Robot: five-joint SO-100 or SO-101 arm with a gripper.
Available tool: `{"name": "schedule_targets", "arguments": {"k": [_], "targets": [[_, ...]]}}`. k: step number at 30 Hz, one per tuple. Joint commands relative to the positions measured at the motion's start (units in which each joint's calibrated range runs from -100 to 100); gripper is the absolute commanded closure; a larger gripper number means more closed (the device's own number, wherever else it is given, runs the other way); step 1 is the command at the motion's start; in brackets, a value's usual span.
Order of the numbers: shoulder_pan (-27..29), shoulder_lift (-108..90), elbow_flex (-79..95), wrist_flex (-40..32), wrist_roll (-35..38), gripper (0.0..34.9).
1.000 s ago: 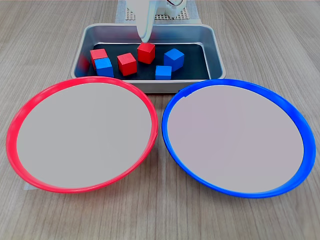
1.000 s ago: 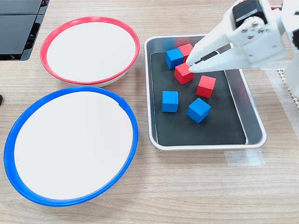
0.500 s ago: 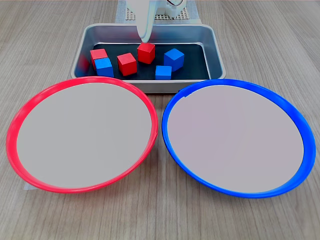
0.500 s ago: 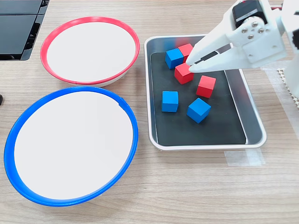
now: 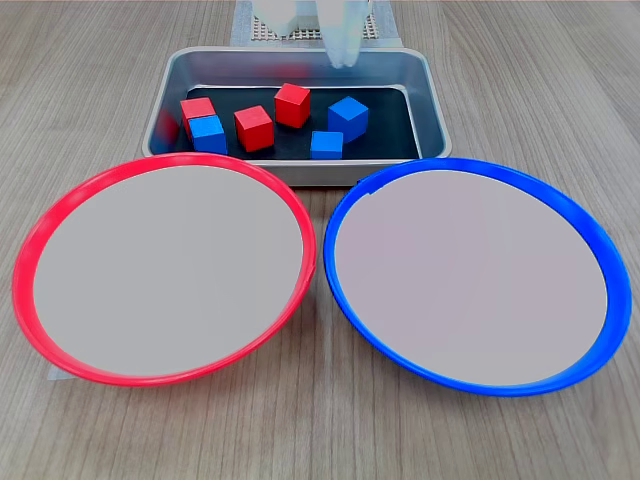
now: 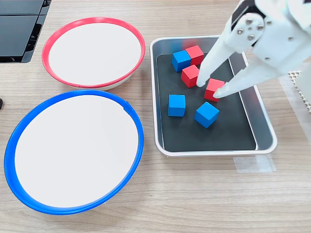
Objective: Move six blocks from tray to matching dishes
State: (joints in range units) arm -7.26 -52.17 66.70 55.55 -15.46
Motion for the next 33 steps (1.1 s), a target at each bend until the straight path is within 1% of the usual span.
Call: {"name": "schedule_targets", "arguments": {"k": [1,2,5,10,19,22,25,26,27,28,29,33], "targets": [[-1.45,8.81,-7.39,2.27,-3.81,20.2],[-1.92,10.34,-8.03,2.85,-4.44,19.6],[-3.14,13.75,-8.75,4.67,-5.47,19.8],[-4.46,16.48,-6.57,3.60,-6.01,20.4],[-3.52,22.62,-4.93,-2.68,-5.86,20.5],[-3.33,24.16,-5.02,-3.59,-5.76,20.7],[-3.24,25.44,-5.02,-4.74,-5.71,22.8],[-3.05,26.12,-5.02,-5.32,-5.62,30.3],[-3.05,26.37,-5.30,-5.40,-5.37,32.5],[-3.05,26.46,-6.02,-4.99,-5.08,33.9],[-3.05,26.37,-7.75,-3.50,-4.59,34.6],[-3.61,26.46,-22.96,5.66,-3.42,34.8]]}}
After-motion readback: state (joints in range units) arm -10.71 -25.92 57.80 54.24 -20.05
